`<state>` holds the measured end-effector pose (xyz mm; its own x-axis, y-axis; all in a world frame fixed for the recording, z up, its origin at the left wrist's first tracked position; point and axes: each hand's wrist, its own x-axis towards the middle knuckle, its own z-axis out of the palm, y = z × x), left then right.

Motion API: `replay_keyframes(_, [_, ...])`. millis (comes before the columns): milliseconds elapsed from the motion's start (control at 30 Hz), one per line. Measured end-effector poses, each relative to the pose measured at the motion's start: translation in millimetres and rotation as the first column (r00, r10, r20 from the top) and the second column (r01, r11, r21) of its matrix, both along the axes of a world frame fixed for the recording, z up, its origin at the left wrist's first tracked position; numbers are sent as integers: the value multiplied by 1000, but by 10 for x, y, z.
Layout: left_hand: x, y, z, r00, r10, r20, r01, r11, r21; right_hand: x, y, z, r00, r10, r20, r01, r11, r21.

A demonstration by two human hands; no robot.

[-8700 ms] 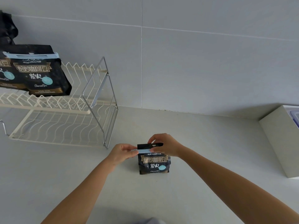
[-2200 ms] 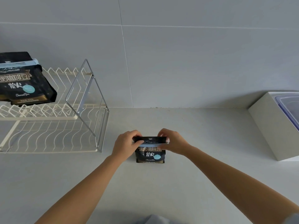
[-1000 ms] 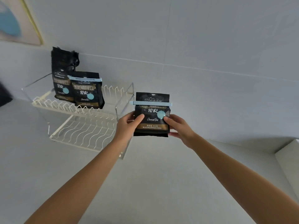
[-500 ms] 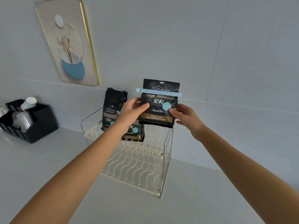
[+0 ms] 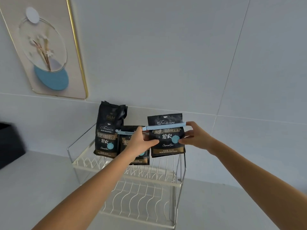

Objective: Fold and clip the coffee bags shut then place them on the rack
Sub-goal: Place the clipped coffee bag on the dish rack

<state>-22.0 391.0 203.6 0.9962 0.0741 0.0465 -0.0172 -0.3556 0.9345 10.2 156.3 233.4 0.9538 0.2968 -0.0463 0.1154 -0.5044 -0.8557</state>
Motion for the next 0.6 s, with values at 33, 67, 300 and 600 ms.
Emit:
replay_keyframes(33, [26,33,-44,1000,-13,-18,13,1000,-6,13,39,-5,1000,1,10,-1,1000,-16])
replay_keyframes(67, [44,63,-86,999,-30,-36,29,1000,-6,23,77,-13,1000,8,23,-8,999,-41])
replay_keyframes(300, [108,123,-323,990,-135,-31,137,986,99,39,177,-160,983,122,136,-58,913,-403])
replay_keyframes(600, [118,60,-417,995,-74,61,28,836,548,124,159,-339,992,53,117,30,793,-609])
